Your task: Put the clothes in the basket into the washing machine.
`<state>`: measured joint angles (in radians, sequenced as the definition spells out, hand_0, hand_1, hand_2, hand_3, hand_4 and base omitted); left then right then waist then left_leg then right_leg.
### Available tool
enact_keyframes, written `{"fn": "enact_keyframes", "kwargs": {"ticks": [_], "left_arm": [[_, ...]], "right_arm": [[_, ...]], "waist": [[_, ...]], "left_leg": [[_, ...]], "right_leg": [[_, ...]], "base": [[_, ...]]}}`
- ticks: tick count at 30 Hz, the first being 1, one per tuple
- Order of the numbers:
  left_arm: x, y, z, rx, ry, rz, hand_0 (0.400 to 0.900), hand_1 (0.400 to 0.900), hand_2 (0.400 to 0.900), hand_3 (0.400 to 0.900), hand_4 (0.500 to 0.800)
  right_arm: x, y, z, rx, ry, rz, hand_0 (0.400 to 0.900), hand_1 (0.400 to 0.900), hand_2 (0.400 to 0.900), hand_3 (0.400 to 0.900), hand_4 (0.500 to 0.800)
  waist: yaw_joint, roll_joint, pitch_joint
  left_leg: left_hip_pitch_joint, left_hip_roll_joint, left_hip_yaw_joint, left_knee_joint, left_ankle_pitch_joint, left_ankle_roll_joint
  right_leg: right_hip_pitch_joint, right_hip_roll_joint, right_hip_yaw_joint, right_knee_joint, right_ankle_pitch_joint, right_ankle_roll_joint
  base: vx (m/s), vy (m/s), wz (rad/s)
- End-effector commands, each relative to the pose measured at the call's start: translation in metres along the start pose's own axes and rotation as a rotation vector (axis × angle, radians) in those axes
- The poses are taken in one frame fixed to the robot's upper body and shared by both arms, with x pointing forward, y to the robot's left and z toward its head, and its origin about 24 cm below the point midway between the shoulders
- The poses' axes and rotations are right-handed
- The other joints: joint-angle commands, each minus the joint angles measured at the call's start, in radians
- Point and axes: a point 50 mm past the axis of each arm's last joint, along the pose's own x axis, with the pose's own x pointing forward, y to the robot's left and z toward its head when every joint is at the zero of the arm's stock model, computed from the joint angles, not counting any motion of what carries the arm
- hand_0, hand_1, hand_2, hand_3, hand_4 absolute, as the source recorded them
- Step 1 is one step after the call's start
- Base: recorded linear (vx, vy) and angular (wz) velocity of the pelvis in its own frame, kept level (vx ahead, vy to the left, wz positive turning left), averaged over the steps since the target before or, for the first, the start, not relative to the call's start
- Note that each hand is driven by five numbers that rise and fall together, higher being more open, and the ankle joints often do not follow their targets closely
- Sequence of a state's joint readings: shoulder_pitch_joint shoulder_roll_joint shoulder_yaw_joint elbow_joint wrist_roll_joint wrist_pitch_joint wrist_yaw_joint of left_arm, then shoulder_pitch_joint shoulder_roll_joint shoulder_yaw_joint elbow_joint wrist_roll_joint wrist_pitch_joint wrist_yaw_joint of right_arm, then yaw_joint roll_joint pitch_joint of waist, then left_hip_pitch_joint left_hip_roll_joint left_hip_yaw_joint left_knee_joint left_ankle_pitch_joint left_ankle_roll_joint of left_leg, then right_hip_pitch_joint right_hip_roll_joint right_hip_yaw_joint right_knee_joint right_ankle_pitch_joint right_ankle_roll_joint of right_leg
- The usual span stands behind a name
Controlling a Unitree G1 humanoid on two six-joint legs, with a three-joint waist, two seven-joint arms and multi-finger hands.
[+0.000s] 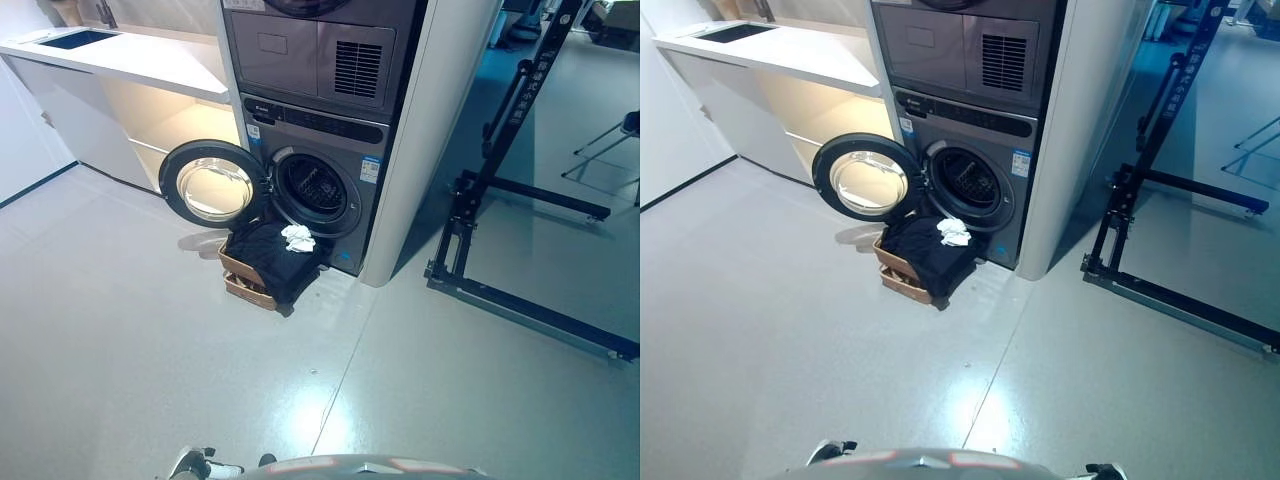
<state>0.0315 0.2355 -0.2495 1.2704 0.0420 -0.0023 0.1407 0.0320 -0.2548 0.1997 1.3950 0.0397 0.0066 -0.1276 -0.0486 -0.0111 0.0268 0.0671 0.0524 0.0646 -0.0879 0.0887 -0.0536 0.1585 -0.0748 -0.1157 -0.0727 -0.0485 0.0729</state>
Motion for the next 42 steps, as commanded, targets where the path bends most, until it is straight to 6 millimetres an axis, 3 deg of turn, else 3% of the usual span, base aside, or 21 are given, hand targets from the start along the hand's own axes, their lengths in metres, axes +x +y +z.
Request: {"fn": "enact_keyframes", "kwargs": {"ticks": [1,11,14,19,27,31,33,34,35,37,39,40,42], "left_arm": [[0.004,0.011,0.011,0.04,0.007,0.023,0.9,0.9,0.9,0.9,0.8],[0.003,0.009,0.011,-0.009,0.011,0.025,0.9,0.9,0.9,0.9,0.8],[0.003,0.006,0.009,-0.008,0.02,0.015,0.9,0.9,0.9,0.9,0.8],[0.003,0.008,0.012,0.011,0.01,0.022,0.9,0.9,0.9,0.9,0.8],[0.004,0.017,0.012,0.047,0.027,0.091,0.9,0.9,0.9,0.9,0.8],[0.005,0.021,0.02,0.024,-0.002,0.122,0.9,0.9,0.9,0.9,0.8],[0.005,0.022,0.024,0.027,-0.017,0.127,0.9,0.9,0.9,0.9,0.8],[0.005,0.021,0.035,0.005,-0.051,0.135,0.9,0.9,0.9,0.9,0.8],[0.005,0.02,0.036,0.008,-0.052,0.133,0.9,0.9,0.9,0.9,0.8],[0.004,0.017,0.028,0.03,-0.034,0.125,0.9,0.9,0.9,0.9,0.8],[0.004,0.014,0.019,0.045,-0.007,0.121,0.9,0.9,0.9,0.9,0.8],[0.003,0.012,0.016,0.051,0.004,0.121,0.9,0.9,0.9,0.9,0.8],[0.003,0.012,0.013,0.053,0.016,0.121,0.9,0.9,0.9,0.9,0.8]], "right_arm": [[0.002,-0.017,0.006,0.025,0.023,-0.047,0.9,0.9,0.9,0.9,0.8],[0.002,-0.013,0.01,0.042,0.008,-0.038,0.9,0.9,0.9,0.9,0.8],[0.002,-0.011,0.011,0.119,0.011,-0.025,0.9,0.9,0.9,0.9,0.8],[0.002,-0.009,0.012,0.082,0.001,-0.02,0.9,0.9,0.9,0.9,0.8],[0.002,-0.012,0.033,0.013,-0.07,-0.041,0.9,0.9,0.9,0.9,0.8],[0.002,-0.016,0.038,-0.008,-0.086,-0.046,0.9,0.9,0.9,0.9,0.8],[0.002,-0.017,0.036,-0.009,-0.079,-0.049,0.9,0.9,0.9,0.9,0.8],[0.002,-0.023,0.032,0.007,-0.07,-0.069,0.9,0.9,0.9,0.9,0.8],[0.002,-0.024,0.031,0.008,-0.065,-0.071,0.9,0.9,0.9,0.9,0.8],[0.003,-0.028,0.027,0.0,-0.05,-0.082,0.9,0.9,0.9,0.9,0.8],[0.003,-0.028,0.025,-0.004,-0.048,-0.083,0.9,0.9,0.9,0.9,0.8],[0.002,-0.028,0.027,-0.007,-0.057,-0.085,0.9,0.9,0.9,0.9,0.8],[0.002,-0.026,0.027,-0.012,-0.059,-0.082,0.9,0.9,0.9,0.9,0.8]], "waist": [[0.028,-0.001,-0.002],[0.028,-0.003,-0.003],[0.026,-0.003,-0.003],[0.026,-0.001,0.002],[0.033,-0.002,0.032],[0.048,-0.034,0.069],[0.058,-0.048,0.085],[0.083,-0.069,0.124],[0.082,-0.072,0.121],[0.104,-0.06,0.102],[0.123,-0.043,0.093],[0.132,-0.034,0.092],[0.141,-0.035,0.085]], "left_leg": [[0.029,-0.044,-0.035,0.001,-0.091,0.039],[0.031,-0.043,-0.033,0.001,-0.097,0.04],[0.033,-0.044,-0.032,0.001,-0.098,0.04],[0.029,-0.041,-0.032,0.001,-0.098,0.043],[0.012,-0.02,-0.043,0.006,-0.081,0.05],[-0.098,-0.038,-0.048,0.242,-0.119,0.05],[-0.163,-0.049,-0.056,0.351,-0.101,0.045],[-0.289,-0.083,-0.061,0.502,-0.053,0.042],[-0.341,-0.079,-0.046,0.511,-0.056,0.045],[-0.428,-0.065,-0.006,0.412,-0.035,0.048],[-0.423,-0.037,-0.013,0.282,0.04,0.03],[-0.46,-0.011,-0.006,0.162,0.058,0.019],[-0.453,0.001,-0.001,0.066,0.096,0.009]], "right_leg": [[-0.047,0.02,0.015,0.063,0.024,0.011],[-0.04,0.019,0.015,0.058,0.023,0.012],[-0.039,0.02,0.017,0.059,0.021,0.012],[-0.054,0.024,0.021,0.087,0.01,0.008],[-0.113,0.05,0.034,0.172,-0.039,-0.017],[-0.114,0.055,0.061,0.214,-0.071,-0.044],[-0.104,0.049,0.061,0.217,-0.071,-0.052],[-0.076,0.036,0.054,0.218,-0.066,-0.064],[-0.071,0.035,0.048,0.22,-0.071,-0.065],[-0.027,0.05,0.053,0.207,-0.089,-0.063],[0.019,0.063,0.077,0.183,-0.099,-0.056],[0.052,0.064,0.094,0.159,-0.109,-0.046],[0.101,0.042,0.112,0.132,-0.119,-0.03]], "base": [[0.0,0.0,0.0],[0.0,0.001,0.0],[0.0,-0.003,-0.01],[0.0,-0.012,-0.01],[0.02,-0.065,0.05],[0.04,-0.135,0.06],[0.04,-0.158,0.2],[0.08,-0.157,0.33],[0.19,-0.186,0.36],[0.34,-0.037,-0.1],[0.42,0.048,-0.36],[0.42,0.08,-0.29],[0.4,0.094,-0.35]]}}
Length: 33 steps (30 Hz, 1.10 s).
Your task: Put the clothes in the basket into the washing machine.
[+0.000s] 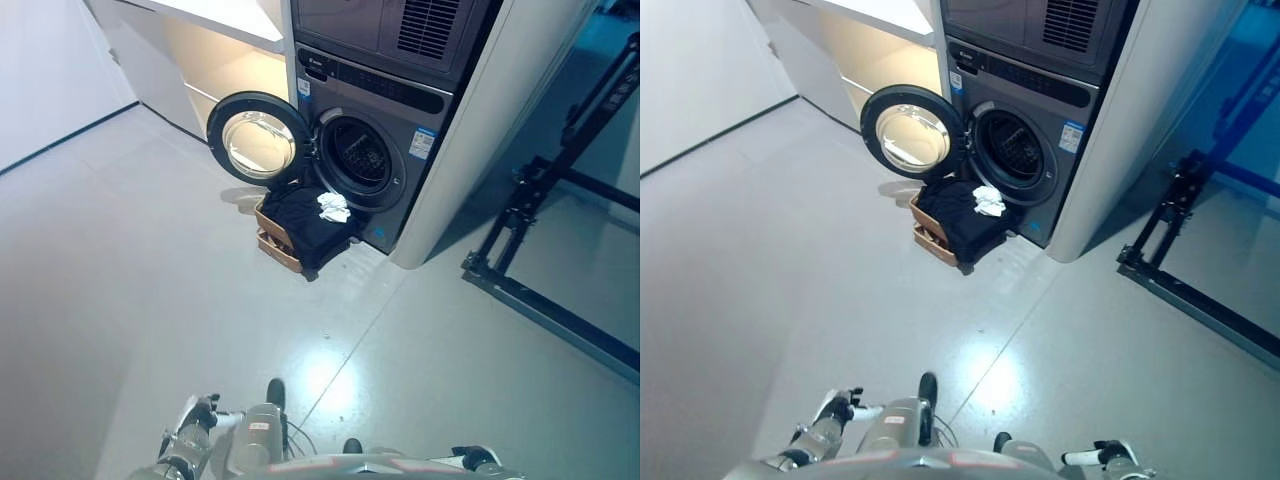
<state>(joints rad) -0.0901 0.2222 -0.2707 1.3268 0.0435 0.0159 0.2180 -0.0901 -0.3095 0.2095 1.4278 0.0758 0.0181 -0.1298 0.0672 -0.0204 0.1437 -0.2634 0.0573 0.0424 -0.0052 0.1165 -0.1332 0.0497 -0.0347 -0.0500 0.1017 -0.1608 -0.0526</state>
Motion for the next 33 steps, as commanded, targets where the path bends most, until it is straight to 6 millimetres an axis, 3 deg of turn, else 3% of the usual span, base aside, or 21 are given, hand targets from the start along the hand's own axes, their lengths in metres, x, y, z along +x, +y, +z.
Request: {"fn": "enact_keyframes", "kwargs": {"ticks": [1,5,6,8,9,10,11,12,14,16,17,19,22,24,25,27,28,29,30,31,33], "left_arm": [[-0.003,-0.001,-0.027,0.04,0.073,0.022,0.9,0.9,0.9,0.9,0.8],[-0.004,-0.001,-0.032,0.039,0.095,0.016,0.9,0.9,0.9,0.9,0.8],[-0.004,0.0,-0.032,0.047,0.093,0.013,0.9,0.9,0.9,0.9,0.8],[-0.003,0.002,-0.027,0.062,0.076,0.009,0.9,0.9,0.9,0.9,0.8],[-0.003,0.002,-0.027,0.062,0.075,0.009,0.9,0.9,0.9,0.9,0.8],[0.0,0.009,-0.016,0.053,0.046,0.027,0.9,0.9,0.9,0.9,0.8],[0.001,0.014,-0.011,0.047,0.029,0.038,0.9,0.9,0.9,0.9,0.8],[0.002,0.017,-0.008,0.04,0.026,0.047,0.9,0.9,0.9,0.9,0.8],[0.003,0.022,-0.004,0.037,0.015,0.058,0.9,0.9,0.9,0.9,0.8],[0.004,0.026,0.0,0.039,0.003,0.066,0.9,0.9,0.9,0.9,0.8],[0.004,0.027,0.002,0.038,-0.004,0.069,0.9,0.9,0.9,0.9,0.8],[0.004,0.029,0.003,0.05,-0.005,0.07,0.9,0.9,0.9,0.9,0.8],[0.004,0.026,-0.002,0.057,0.013,0.05,0.9,0.9,0.9,0.9,0.8],[0.004,0.024,-0.004,0.047,0.022,0.045,0.9,0.9,0.9,0.9,0.8],[0.003,0.02,-0.007,0.05,0.031,0.033,0.9,0.9,0.9,0.9,0.8],[0.002,0.017,-0.01,0.038,0.035,0.033,0.9,0.9,0.9,0.9,0.8],[0.001,0.013,-0.015,0.02,0.048,0.033,0.9,0.9,0.9,0.9,0.8],[0.0,0.009,-0.016,0.012,0.048,0.032,0.9,0.9,0.9,0.9,0.8],[0.0,0.009,-0.016,0.012,0.048,0.032,0.9,0.9,0.9,0.9,0.8],[0.0,0.005,-0.007,0.014,0.004,0.028,0.9,0.9,0.9,0.9,0.8],[0.0,0.004,-0.004,0.009,-0.009,0.032,0.9,0.9,0.9,0.9,0.8]], "right_arm": [[-0.001,0.005,-0.012,-0.04,0.004,-0.003,0.9,0.9,0.9,0.9,0.8],[-0.002,0.01,-0.017,-0.031,0.023,0.025,0.9,0.9,0.9,0.9,0.8],[-0.003,0.011,-0.021,-0.023,0.033,0.031,0.9,0.9,0.9,0.9,0.8],[-0.003,0.009,-0.026,-0.01,0.048,0.032,0.9,0.9,0.9,0.9,0.8],[-0.003,0.009,-0.026,-0.01,0.048,0.031,0.9,0.9,0.9,0.9,0.8],[-0.002,0.005,-0.021,-0.005,0.029,0.02,0.9,0.9,0.9,0.9,0.8],[-0.002,0.004,-0.018,-0.001,0.02,0.017,0.9,0.9,0.9,0.9,0.8],[-0.002,0.004,-0.017,0.004,0.014,0.015,0.9,0.9,0.9,0.9,0.8],[-0.002,0.006,-0.013,0.016,0.002,0.015,0.9,0.9,0.9,0.9,0.8],[-0.002,0.006,-0.015,0.023,0.007,0.017,0.9,0.9,0.9,0.9,0.8],[-0.002,0.007,-0.016,0.024,0.01,0.019,0.9,0.9,0.9,0.9,0.8],[-0.002,0.007,-0.017,0.027,0.015,0.022,0.9,0.9,0.9,0.9,0.8],[-0.002,0.006,-0.018,0.011,0.021,0.024,0.9,0.9,0.9,0.9,0.8],[-0.002,0.005,-0.017,-0.007,0.015,0.021,0.9,0.9,0.9,0.9,0.8],[-0.002,0.005,-0.017,-0.049,0.007,0.017,0.9,0.9,0.9,0.9,0.8],[-0.002,0.004,-0.015,-0.07,-0.005,0.01,0.9,0.9,0.9,0.9,0.8],[-0.001,0.005,-0.01,-0.101,-0.028,0.011,0.9,0.9,0.9,0.9,0.8],[-0.001,0.003,0.009,-0.124,-0.097,0.015,0.9,0.9,0.9,0.9,0.8],[-0.001,0.003,0.009,-0.123,-0.097,0.016,0.9,0.9,0.9,0.9,0.8],[-0.001,-0.002,0.024,-0.139,-0.147,0.006,0.9,0.9,0.9,0.9,0.8],[-0.001,-0.003,0.03,-0.151,-0.163,0.001,0.9,0.9,0.9,0.9,0.8]], "waist": [[0.029,-0.027,-0.039],[0.041,-0.038,-0.09],[0.04,-0.056,-0.101],[0.036,-0.067,-0.107],[0.038,-0.064,-0.109],[0.012,-0.041,-0.066],[0.0,-0.019,-0.046],[-0.015,-0.004,-0.029],[-0.038,0.008,-0.002],[-0.07,0.017,0.015],[-0.086,0.018,0.023],[-0.108,-0.003,0.028],[-0.134,-0.038,0.012],[-0.144,-0.039,0.009],[-0.15,-0.036,0.001],[-0.146,-0.041,-0.006],[-0.138,-0.035,-0.016],[-0.122,-0.04,-0.011],[-0.124,-0.043,-0.015],[-0.091,-0.07,0.02],[-0.076,-0.075,0.028]], "left_leg": [[-0.124,0.0,0.019,-0.034,0.086,0.084],[-0.083,-0.015,0.004,-0.019,0.143,0.097],[-0.07,-0.036,0.009,-0.007,0.13,0.11],[-0.032,-0.075,0.014,0.007,0.094,0.14],[-0.035,-0.071,0.015,0.008,0.093,0.139],[0.034,-0.095,0.015,0.021,0.055,0.176],[0.065,-0.091,0.0,0.016,0.044,0.19],[0.099,-0.088,-0.01,0.008,0.03,0.203],[0.162,-0.091,-0.023,0.002,-0.007,0.215],[0.226,-0.092,-0.053,-0.01,-0.031,0.213],[0.26,-0.096,-0.067,-0.022,-0.047,0.211],[0.324,-0.116,-0.088,-0.05,-0.082,0.203],[0.421,-0.143,-0.133,-0.082,-0.151,0.183],[0.459,-0.139,-0.15,-0.082,-0.178,0.177],[0.492,-0.131,-0.189,-0.044,-0.214,0.167],[0.491,-0.135,-0.182,-0.013,-0.236,0.166],[0.486,-0.122,-0.166,0.038,-0.234,0.148],[0.382,-0.126,-0.133,0.31,-0.16,0.108],[0.376,-0.129,-0.135,0.309,-0.156,0.108],[0.232,-0.156,-0.113,0.532,-0.105,0.096],[0.168,-0.146,-0.084,0.586,-0.114,0.102]], "right_leg": [[0.228,-0.007,0.054,-0.049,-0.012,0.106],[0.253,-0.06,0.085,-0.014,0.013,0.149],[0.236,-0.09,0.087,0.033,0.073,0.169],[0.154,-0.127,0.103,0.228,0.298,0.176],[0.15,-0.124,0.106,0.226,0.301,0.176],[0.032,-0.123,0.107,0.436,0.444,0.143],[-0.019,-0.099,0.111,0.528,0.473,0.139],[-0.069,-0.082,0.101,0.609,0.459,0.138],[-0.174,-0.094,0.05,0.709,0.393,0.138],[-0.266,-0.091,0.016,0.675,0.323,0.125],[-0.314,-0.071,-0.008,0.616,0.276,0.116],[-0.321,-0.045,-0.056,0.429,0.256,0.122],[-0.328,-0.005,-0.106,0.102,0.294,0.152],[-0.32,0.012,-0.109,0.039,0.312,0.155],[-0.302,0.047,-0.06,0.062,0.273,0.136],[-0.267,0.054,-0.033,0.042,0.27,0.124],[-0.247,0.062,-0.037,0.042,0.253,0.11],[-0.203,0.067,-0.021,0.076,0.214,0.088],[-0.208,0.064,-0.022,0.075,0.217,0.089],[-0.159,0.044,0.007,0.074,0.197,0.073],[-0.146,0.04,0.01,0.081,0.181,0.066]], "base": [[0.41,0.128,-0.54],[0.43,0.178,-0.47],[0.37,0.182,-0.16],[0.29,0.167,-0.05],[0.26,0.277,0.06],[0.25,0.306,0.07],[0.36,0.403,0.19],[0.32,0.275,0.22],[0.38,0.183,0.31],[0.44,0.066,0.37],[0.44,-0.011,0.37],[0.49,-0.083,0.32],[0.48,-0.134,0.41],[0.4,-0.152,0.63],[0.57,-0.273,0.84],[0.33,-0.175,0.27],[0.33,-0.184,0.06],[0.32,-0.186,0.1],[0.31,-0.289,0.15],[0.1,-0.156,-0.01],[0.17,-0.19,0.02]]}}
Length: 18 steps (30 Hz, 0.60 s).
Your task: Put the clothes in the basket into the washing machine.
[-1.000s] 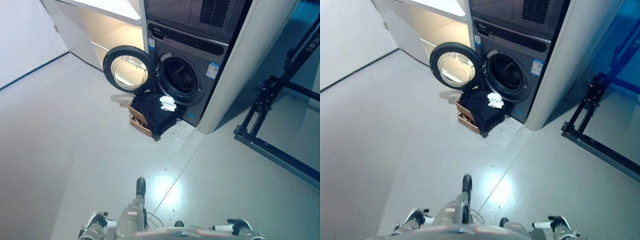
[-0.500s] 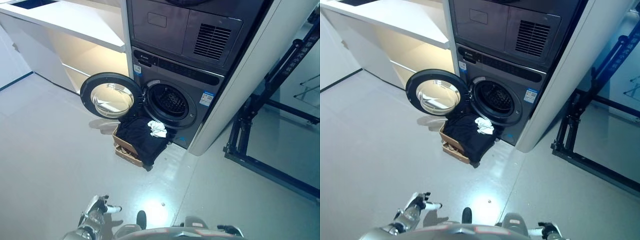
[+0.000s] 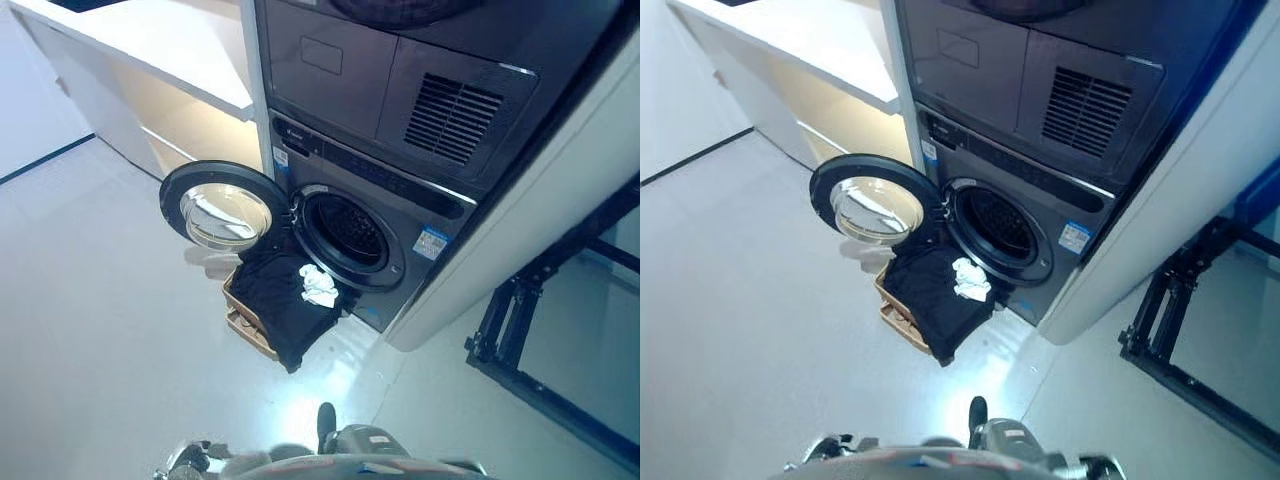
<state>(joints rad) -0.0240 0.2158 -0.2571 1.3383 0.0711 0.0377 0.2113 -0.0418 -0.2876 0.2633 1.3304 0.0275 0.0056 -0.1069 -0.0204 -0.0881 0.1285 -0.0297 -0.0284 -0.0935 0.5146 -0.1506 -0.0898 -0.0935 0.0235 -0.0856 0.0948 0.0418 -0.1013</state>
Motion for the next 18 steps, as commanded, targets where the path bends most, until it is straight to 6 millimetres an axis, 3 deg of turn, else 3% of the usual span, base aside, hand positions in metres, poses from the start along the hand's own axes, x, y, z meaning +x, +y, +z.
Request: {"fn": "enact_keyframes", "kwargs": {"ticks": [1,4,6,7,10,12,13,14,16,17,18], "left_arm": [[0.002,0.014,0.029,-0.02,-0.109,0.063,0.9,0.9,0.9,0.9,0.8],[0.002,0.011,0.025,0.021,-0.103,0.054,0.9,0.9,0.9,0.9,0.8],[0.001,0.009,0.023,0.045,-0.096,0.05,0.9,0.9,0.9,0.9,0.8],[0.002,0.009,0.021,0.064,-0.089,0.048,0.9,0.9,0.9,0.9,0.8],[0.001,0.008,0.015,0.07,-0.069,0.043,0.9,0.9,0.9,0.9,0.8],[0.001,0.005,0.003,0.073,-0.032,0.032,0.9,0.9,0.9,0.9,0.8],[0.0,0.004,-0.011,0.082,0.011,0.023,0.9,0.9,0.9,0.9,0.8],[-0.001,0.005,-0.015,0.095,0.023,0.021,0.9,0.9,0.9,0.9,0.8],[0.0,0.008,-0.01,0.12,0.004,0.023,0.9,0.9,0.9,0.9,0.8],[0.002,0.014,-0.002,0.128,-0.021,0.046,0.9,0.9,0.9,0.9,0.8],[0.002,0.014,-0.002,0.127,-0.022,0.045,0.9,0.9,0.9,0.9,0.8]], "right_arm": [[0.002,-0.024,0.027,-0.077,-0.088,-0.069,0.9,0.9,0.9,0.9,0.8],[0.002,-0.028,0.045,-0.146,-0.131,-0.082,0.9,0.9,0.9,0.9,0.8],[0.002,-0.03,0.054,-0.167,-0.16,-0.093,0.9,0.9,0.9,0.9,0.8],[0.002,-0.033,0.06,-0.179,-0.182,-0.101,0.9,0.9,0.9,0.9,0.8],[0.001,-0.035,0.065,-0.182,-0.2,-0.106,0.9,0.9,0.9,0.9,0.8],[0.001,-0.031,0.07,-0.199,-0.219,-0.093,0.9,0.9,0.9,0.9,0.8],[0.0,-0.027,0.071,-0.242,-0.235,-0.077,0.9,0.9,0.9,0.9,0.8],[0.0,-0.023,0.071,-0.273,-0.248,-0.066,0.9,0.9,0.9,0.9,0.8],[-0.001,-0.024,0.077,-0.361,-0.278,-0.075,0.9,0.9,0.9,0.9,0.8],[-0.002,-0.023,0.084,-0.405,-0.302,-0.079,0.9,0.9,0.9,0.9,0.8],[-0.002,-0.023,0.084,-0.405,-0.302,-0.079,0.9,0.9,0.9,0.9,0.8]], "waist": [[0.029,-0.015,0.05],[0.075,0.0,0.049],[0.095,0.04,0.038],[0.112,0.048,0.032],[0.124,0.045,0.027],[0.144,0.046,0.011],[0.16,0.038,-0.018],[0.167,0.02,-0.021],[0.166,0.01,-0.003],[0.15,0.016,0.033],[0.151,0.02,0.031]], "left_leg": [[-0.138,-0.055,0.081,0.073,0.146,0.067],[-0.221,-0.016,0.136,-0.153,0.16,0.084],[-0.238,0.027,0.166,-0.42,0.25,0.067],[-0.222,0.029,0.173,-0.56,0.3,0.058],[-0.246,0.032,0.19,-0.602,0.311,0.052],[-0.231,0.033,0.177,-0.592,0.339,0.056],[-0.219,0.038,0.17,-0.568,0.376,0.066],[-0.209,0.027,0.173,-0.544,0.371,0.084],[-0.186,0.008,0.174,-0.506,0.339,0.118],[-0.163,0.007,0.16,-0.49,0.329,0.129],[-0.166,0.012,0.16,-0.489,0.329,0.129]], "right_leg": [[0.016,-0.025,0.047,0.091,-0.035,0.108],[0.088,-0.011,0.045,0.071,-0.076,0.106],[0.144,0.032,0.049,0.038,-0.103,0.11],[0.191,0.039,0.058,0.012,-0.119,0.113],[0.244,0.036,0.07,-0.024,-0.136,0.125],[0.297,0.031,0.087,-0.025,-0.169,0.133],[0.33,0.008,0.099,0.019,-0.2,0.152],[0.305,-0.025,0.082,0.135,-0.171,0.172],[0.165,-0.059,0.067,0.461,0.036,0.23],[0.089,-0.061,0.072,0.556,0.112,0.23],[0.086,-0.057,0.073,0.553,0.116,0.229]], "base": [[0.26,-0.185,0.06],[0.35,-0.078,0.06],[0.5,0.017,0.12],[0.42,0.027,0.03],[0.39,0.041,-0.18],[0.54,0.093,-0.37],[0.5,0.119,-0.32],[0.6,0.166,-0.31],[0.22,0.146,0.22],[0.05,0.097,0.34],[0.06,0.092,0.67]]}}
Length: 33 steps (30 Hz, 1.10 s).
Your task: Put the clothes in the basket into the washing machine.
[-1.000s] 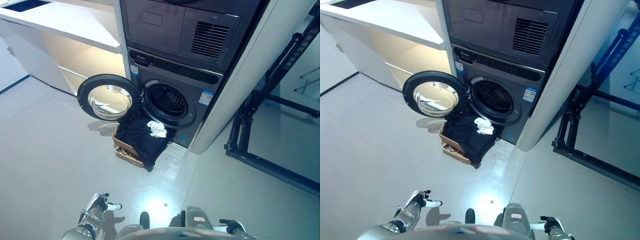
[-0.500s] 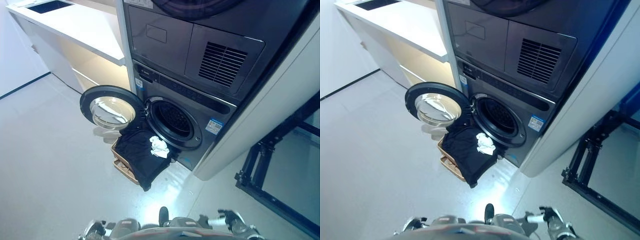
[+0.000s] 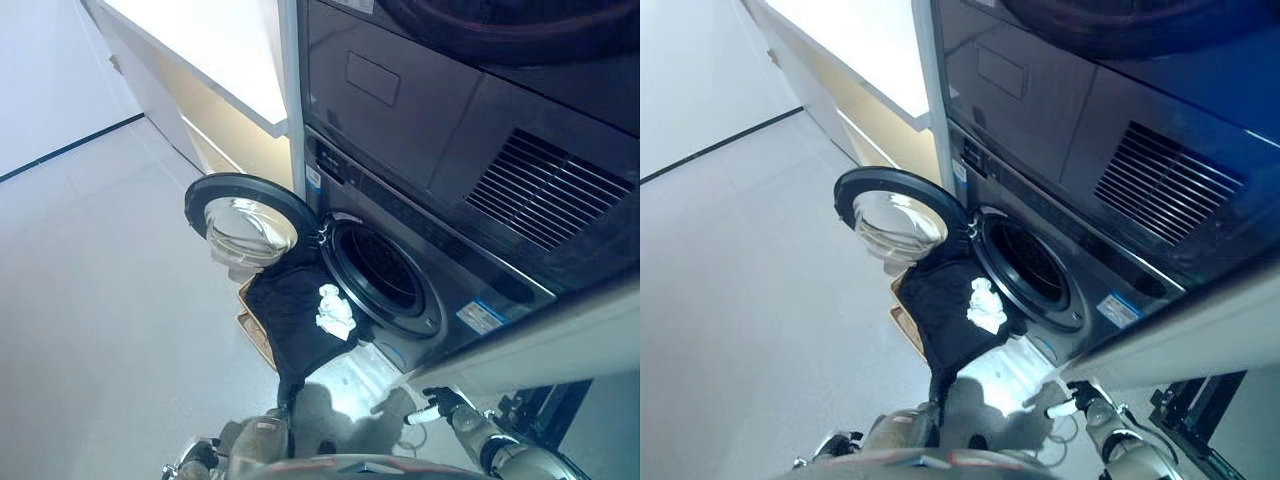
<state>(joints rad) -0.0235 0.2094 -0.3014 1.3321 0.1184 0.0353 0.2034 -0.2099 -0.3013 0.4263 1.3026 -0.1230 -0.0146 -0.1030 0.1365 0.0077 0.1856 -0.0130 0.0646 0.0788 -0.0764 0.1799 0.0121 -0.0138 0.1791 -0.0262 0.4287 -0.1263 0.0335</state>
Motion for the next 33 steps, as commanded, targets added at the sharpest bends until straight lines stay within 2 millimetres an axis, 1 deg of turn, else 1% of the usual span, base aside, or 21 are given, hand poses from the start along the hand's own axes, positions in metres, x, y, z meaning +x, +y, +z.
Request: {"fn": "enact_keyframes", "kwargs": {"ticks": [1,2,3,5,6,7,8,11,13,14,15,16,19,24,26,27,28,29,30,32,33], "left_arm": [[0.004,0.03,0.009,0.065,-0.04,0.101,0.9,0.9,0.9,0.9,0.8],[0.004,0.03,0.009,0.064,-0.04,0.102,0.9,0.9,0.9,0.9,0.8],[0.005,0.039,0.021,0.049,-0.075,0.135,0.9,0.9,0.9,0.9,0.8],[0.005,0.049,0.04,0.01,-0.125,0.182,0.9,0.9,0.9,0.9,0.8],[0.005,0.056,0.052,-0.021,-0.154,0.206,0.9,0.9,0.9,0.9,0.8],[0.004,0.07,0.071,-0.049,-0.199,0.245,0.9,0.9,0.9,0.9,0.8],[0.003,0.078,0.079,-0.069,-0.223,0.274,0.9,0.9,0.9,0.9,0.8],[0.002,0.082,0.083,-0.105,-0.232,0.292,0.9,0.9,0.9,0.9,0.8],[0.002,0.079,0.081,-0.126,-0.222,0.29,0.9,0.9,0.9,0.9,0.8],[0.002,0.079,0.085,-0.104,-0.236,0.282,0.9,0.9,0.9,0.9,0.8],[0.002,0.079,0.085,-0.104,-0.236,0.282,0.9,0.9,0.9,0.9,0.8],[0.001,0.078,0.089,-0.104,-0.252,0.282,0.9,0.9,0.9,0.9,0.8],[0.0,0.079,0.094,-0.085,-0.274,0.28,0.9,0.9,0.9,0.9,0.8],[0.0,0.08,0.096,-0.079,-0.282,0.279,0.9,0.9,0.9,0.9,0.8],[0.0,0.085,0.099,-0.089,-0.283,0.292,0.9,0.9,0.9,0.9,0.8],[0.0,0.085,0.099,-0.089,-0.283,0.292,0.9,0.9,0.9,0.9,0.8],[-0.002,0.094,0.103,-0.106,-0.292,0.319,0.9,0.9,0.9,0.9,0.8],[-0.002,0.094,0.103,-0.106,-0.292,0.319,0.9,0.9,0.9,0.9,0.8],[-0.002,0.099,0.105,-0.123,-0.295,0.334,0.9,0.9,0.9,0.9,0.8],[-0.004,0.112,0.108,-0.165,-0.294,0.369,0.9,0.9,0.9,0.9,0.8],[-0.004,0.112,0.108,-0.165,-0.294,0.369,0.9,0.9,0.9,0.9,0.8]], "right_arm": [[0.0,-0.021,0.019,-0.207,-0.123,-0.068,0.9,0.9,0.9,0.9,0.8],[0.0,-0.021,0.019,-0.207,-0.124,-0.068,0.9,0.9,0.9,0.9,0.8],[0.001,-0.028,0.03,-0.22,-0.152,-0.092,0.9,0.9,0.9,0.9,0.8],[0.001,-0.043,0.05,-0.233,-0.204,-0.137,0.9,0.9,0.9,0.9,0.8],[0.001,-0.052,0.066,-0.248,-0.244,-0.157,0.9,0.9,0.9,0.9,0.8],[-0.003,-0.066,0.096,-0.25,-0.327,-0.197,0.9,0.9,0.9,0.9,0.8],[-0.005,-0.067,0.104,-0.233,-0.359,-0.201,0.9,0.9,0.9,0.9,0.8],[-0.007,-0.063,0.116,-0.2,-0.401,-0.191,0.9,0.9,0.9,0.9,0.8],[-0.008,-0.062,0.127,-0.172,-0.42,-0.17,0.9,0.9,0.9,0.9,0.8],[-0.011,-0.062,0.136,-0.151,-0.459,-0.151,0.9,0.9,0.9,0.9,0.8],[-0.011,-0.062,0.136,-0.151,-0.459,-0.151,0.9,0.9,0.9,0.9,0.8],[-0.015,-0.064,0.148,-0.117,-0.507,-0.148,0.9,0.9,0.9,0.9,0.8],[-0.023,-0.073,0.168,-0.103,-0.586,-0.151,0.9,0.9,0.9,0.9,0.8],[-0.031,-0.087,0.186,-0.112,-0.639,-0.182,0.9,0.9,0.9,0.9,0.8],[-0.042,-0.094,0.207,-0.139,-0.711,-0.176,0.9,0.9,0.9,0.9,0.8],[-0.042,-0.094,0.207,-0.139,-0.711,-0.176,0.9,0.9,0.9,0.9,0.8],[-0.053,-0.105,0.222,-0.146,-0.777,-0.197,0.9,0.9,0.9,0.9,0.8],[-0.053,-0.105,0.222,-0.146,-0.777,-0.197,0.9,0.9,0.9,0.9,0.8],[-0.057,-0.108,0.228,-0.136,-0.804,-0.205,0.9,0.9,0.9,0.9,0.8],[-0.067,-0.125,0.236,-0.113,-0.845,-0.243,0.9,0.9,0.9,0.9,0.8],[-0.067,-0.125,0.236,-0.113,-0.845,-0.243,0.9,0.9,0.9,0.9,0.8]], "waist": [[-0.021,-0.049,0.016],[-0.027,-0.057,0.019],[-0.03,-0.053,0.04],[-0.036,-0.048,0.069],[-0.031,-0.057,0.09],[-0.037,-0.086,0.131],[-0.047,-0.098,0.145],[-0.039,-0.107,0.138],[-0.02,-0.113,0.128],[-0.019,-0.115,0.125],[-0.02,-0.115,0.125],[-0.014,-0.112,0.131],[-0.005,-0.107,0.135],[0.014,-0.097,0.154],[0.033,-0.091,0.173],[0.032,-0.091,0.173],[0.045,-0.089,0.19],[0.045,-0.09,0.19],[0.049,-0.095,0.199],[0.063,-0.099,0.218],[0.063,-0.1,0.217]], "left_leg": [[-0.15,-0.07,-0.056,0.12,-0.025,0.037],[-0.151,-0.08,-0.058,0.123,-0.026,0.037],[-0.141,-0.078,-0.071,0.126,-0.041,0.037],[-0.145,-0.075,-0.086,0.16,-0.073,0.019],[-0.156,-0.079,-0.086,0.18,-0.094,0.004],[-0.195,-0.095,-0.073,0.221,-0.117,-0.018],[-0.233,-0.1,-0.088,0.281,-0.128,-0.02],[-0.296,-0.101,-0.098,0.306,-0.117,-0.021],[-0.311,-0.099,-0.106,0.31,-0.122,-0.024],[-0.336,-0.1,-0.123,0.322,-0.124,-0.027],[-0.336,-0.1,-0.123,0.323,-0.124,-0.027],[-0.365,-0.096,-0.139,0.332,-0.122,-0.03],[-0.4,-0.093,-0.16,0.329,-0.112,-0.039],[-0.43,-0.086,-0.174,0.319,-0.094,-0.043],[-0.462,-0.081,-0.184,0.319,-0.083,-0.047],[-0.463,-0.081,-0.184,0.319,-0.083,-0.047],[-0.494,-0.079,-0.196,0.327,-0.075,-0.052],[-0.495,-0.079,-0.196,0.327,-0.075,-0.052],[-0.501,-0.082,-0.201,0.341,-0.102,-0.061],[-0.56,-0.085,-0.214,0.361,-0.093,-0.07],[-0.562,-0.086,-0.214,0.362,-0.093,-0.07]], "right_leg": [[-0.117,-0.193,-0.003,0.336,0.259,0.063],[-0.121,-0.203,-0.006,0.35,0.248,0.063],[-0.179,-0.251,-0.04,0.328,0.211,0.038],[-0.214,-0.353,-0.104,0.173,0.161,0.024],[-0.236,-0.396,-0.15,0.063,0.156,0.032],[-0.279,-0.438,-0.173,-0.111,0.227,0.068],[-0.266,-0.428,-0.118,-0.113,0.231,0.075],[-0.303,-0.398,-0.1,-0.083,0.238,0.072],[-0.298,-0.41,-0.148,-0.088,0.203,0.058],[-0.304,-0.403,-0.16,-0.073,0.171,0.051],[-0.304,-0.403,-0.16,-0.073,0.171,0.051],[-0.322,-0.405,-0.177,-0.047,0.145,0.045],[-0.344,-0.406,-0.194,-0.029,0.123,0.045],[-0.379,-0.405,-0.206,-0.005,0.108,0.045],[-0.412,-0.405,-0.213,0.023,0.091,0.043],[-0.413,-0.405,-0.213,0.023,0.09,0.043],[-0.443,-0.408,-0.221,0.057,0.076,0.041],[-0.444,-0.408,-0.221,0.058,0.075,0.041],[-0.455,-0.413,-0.213,0.095,0.033,0.047],[-0.505,-0.416,-0.22,0.15,0.004,0.04],[-0.507,-0.416,-0.22,0.152,0.004,0.04]], "base": [[0.05,0.05,0.49],[0.07,0.035,0.66],[0.04,-0.055,0.36],[0.04,-0.115,0.29],[-0.04,-0.226,0.24],[-0.05,-0.255,0.48],[-0.05,-0.198,0.49],[0.0,-0.106,0.23],[0.04,-0.102,0.21],[0.06,-0.123,0.42],[0.0,-0.144,0.46],[-0.04,-0.079,0.2],[-0.03,-0.085,0.23],[-0.04,-0.035,0.04],[-0.06,-0.039,0.11],[-0.04,-0.055,0.21],[-0.03,-0.039,0.14],[0.02,-0.096,0.25],[0.02,-0.102,0.3],[-0.02,-0.096,0.32],[-0.04,-0.051,0.17]]}}
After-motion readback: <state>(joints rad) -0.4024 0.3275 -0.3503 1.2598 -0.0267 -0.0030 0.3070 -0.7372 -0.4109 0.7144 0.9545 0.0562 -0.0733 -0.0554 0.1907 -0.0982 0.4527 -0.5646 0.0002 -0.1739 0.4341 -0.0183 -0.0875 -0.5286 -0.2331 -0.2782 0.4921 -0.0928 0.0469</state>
